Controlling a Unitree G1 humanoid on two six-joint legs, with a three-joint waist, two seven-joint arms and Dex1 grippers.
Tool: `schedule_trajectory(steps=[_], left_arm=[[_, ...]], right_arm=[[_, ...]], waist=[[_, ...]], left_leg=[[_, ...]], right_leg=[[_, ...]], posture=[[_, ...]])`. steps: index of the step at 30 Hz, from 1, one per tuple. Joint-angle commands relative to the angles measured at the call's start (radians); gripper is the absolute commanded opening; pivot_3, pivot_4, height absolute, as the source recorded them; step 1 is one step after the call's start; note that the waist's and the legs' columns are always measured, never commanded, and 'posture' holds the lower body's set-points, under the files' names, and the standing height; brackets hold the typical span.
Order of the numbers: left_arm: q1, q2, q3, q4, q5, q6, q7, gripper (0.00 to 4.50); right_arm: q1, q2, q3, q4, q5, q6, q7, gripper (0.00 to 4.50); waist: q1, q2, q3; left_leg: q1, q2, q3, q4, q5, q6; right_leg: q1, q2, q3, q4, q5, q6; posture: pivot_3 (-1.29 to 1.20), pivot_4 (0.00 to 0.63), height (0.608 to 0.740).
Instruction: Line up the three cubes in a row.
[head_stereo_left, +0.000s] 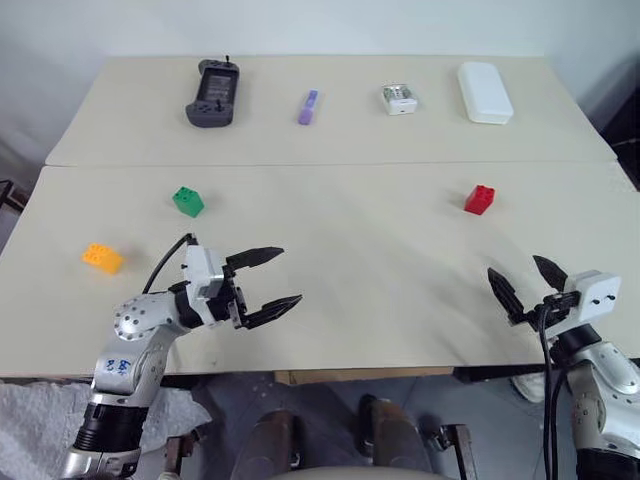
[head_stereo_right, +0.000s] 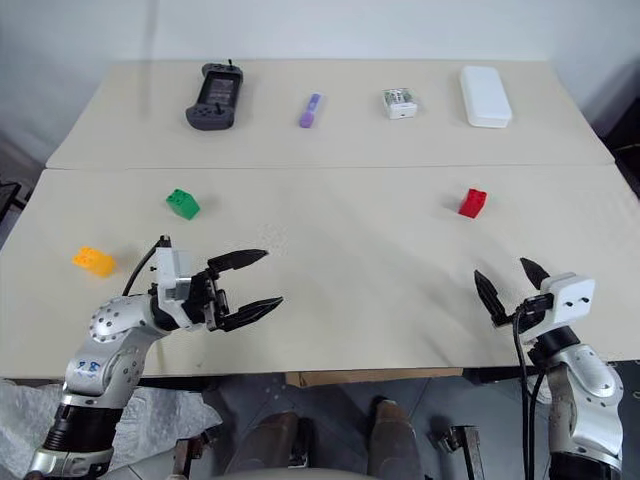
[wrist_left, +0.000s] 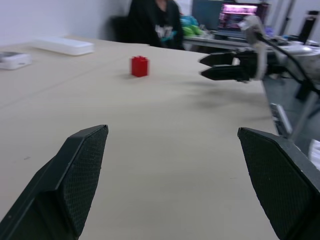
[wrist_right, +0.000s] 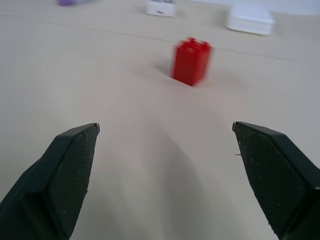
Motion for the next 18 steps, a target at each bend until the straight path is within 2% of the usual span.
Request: schedule_trajectory(steps=[1, 4, 8, 12, 18], left_arm=[[-0.010, -0.002, 0.002, 0.002, 0.013, -0.010, -0.006, 4.37], [-0.016, -0.013, 0.016, 0.010, 0.010, -0.013, 0.010, 4.37], [-0.006, -0.013, 0.021, 0.002, 0.020, -0.018, 0.014, 4.37], [0.024, -0.022, 0.012, -0.021, 0.033, -0.028, 0.023, 4.37], [0.039, -0.024, 0.009, -0.043, 0.042, -0.029, 0.036, 4.37]], right_arm=[[-0.091, -0.008, 0.021, -0.034, -0.015, 0.106, -0.109, 4.50], [-0.234, -0.015, 0.045, -0.016, 0.006, 0.252, -0.180, 4.50], [-0.378, -0.019, 0.064, 0.026, -0.004, 0.344, -0.232, 4.50], [-0.560, -0.017, 0.105, 0.183, -0.112, 0.360, -0.366, 4.50], [-0.704, -0.002, 0.144, 0.394, -0.197, 0.303, -0.453, 4.50]], waist=[[-0.003, 0.000, 0.000], [0.000, 0.000, 0.000], [0.004, 0.001, 0.000], [0.007, 0.001, 0.000], [0.007, 0.001, 0.000]], left_leg=[[0.001, 0.000, 0.000, 0.000, 0.000, 0.000], [0.001, 0.001, 0.000, 0.000, 0.000, -0.001], [0.001, 0.000, 0.000, 0.000, 0.000, 0.000], [-0.001, -0.001, -0.002, 0.000, 0.000, 0.000], [-0.003, -0.002, -0.004, 0.000, 0.000, 0.001]], right_leg=[[0.000, 0.000, 0.001, 0.001, 0.000, 0.000], [0.000, 0.000, 0.001, 0.001, 0.000, 0.000], [-0.001, -0.001, 0.002, 0.001, 0.000, 0.000], [-0.001, -0.002, 0.000, 0.001, 0.000, -0.001], [-0.002, -0.002, -0.002, 0.000, 0.000, -0.001]], posture=[[0.00, 0.150, 0.740], [0.00, 0.150, 0.740], [0.00, 0.150, 0.740], [0.00, 0.150, 0.740], [0.00, 0.150, 0.740]])
